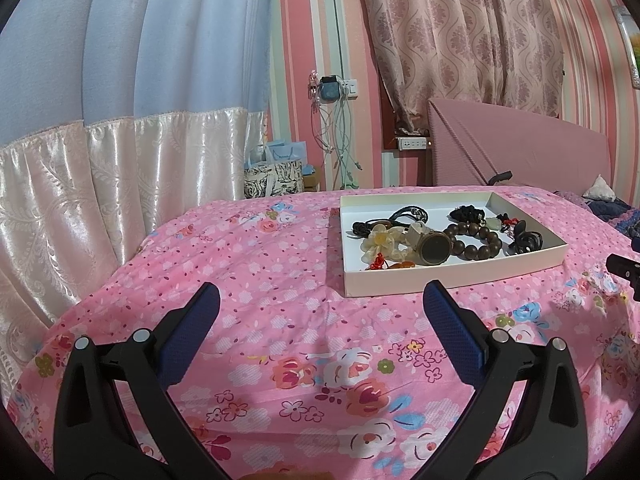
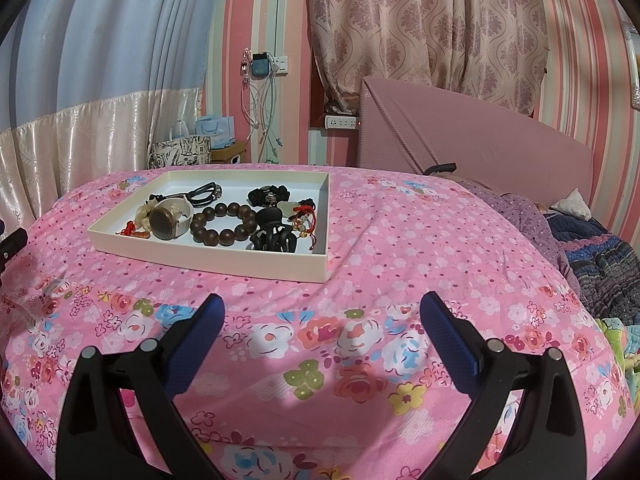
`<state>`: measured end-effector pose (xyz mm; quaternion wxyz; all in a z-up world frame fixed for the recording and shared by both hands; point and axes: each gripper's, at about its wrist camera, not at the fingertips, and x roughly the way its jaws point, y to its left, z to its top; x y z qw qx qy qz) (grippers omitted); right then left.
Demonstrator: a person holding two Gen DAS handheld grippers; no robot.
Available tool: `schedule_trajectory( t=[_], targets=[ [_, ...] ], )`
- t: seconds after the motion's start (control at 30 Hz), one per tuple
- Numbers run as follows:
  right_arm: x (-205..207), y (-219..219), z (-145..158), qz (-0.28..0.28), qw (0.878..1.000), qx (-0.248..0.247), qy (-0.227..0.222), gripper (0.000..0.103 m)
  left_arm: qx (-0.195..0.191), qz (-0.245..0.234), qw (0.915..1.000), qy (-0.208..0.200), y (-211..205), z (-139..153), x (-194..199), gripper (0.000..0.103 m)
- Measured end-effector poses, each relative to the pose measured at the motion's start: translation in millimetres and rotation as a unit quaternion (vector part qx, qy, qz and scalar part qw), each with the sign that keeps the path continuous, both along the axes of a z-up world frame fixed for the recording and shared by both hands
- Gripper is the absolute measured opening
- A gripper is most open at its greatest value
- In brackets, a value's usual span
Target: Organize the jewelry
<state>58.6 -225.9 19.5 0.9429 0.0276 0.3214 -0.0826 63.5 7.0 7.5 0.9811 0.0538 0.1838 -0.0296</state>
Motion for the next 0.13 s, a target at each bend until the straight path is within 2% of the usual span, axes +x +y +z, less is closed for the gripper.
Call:
schedule_trajectory(
  t=[0.13],
  targets=[
    [0.0,-0.2,-0.2,-0.001,1.0,0.0,0.0,0.098,-0.002,0.001,1.0,0.003,-0.1,0.7,-0.2,0.1]
  ],
)
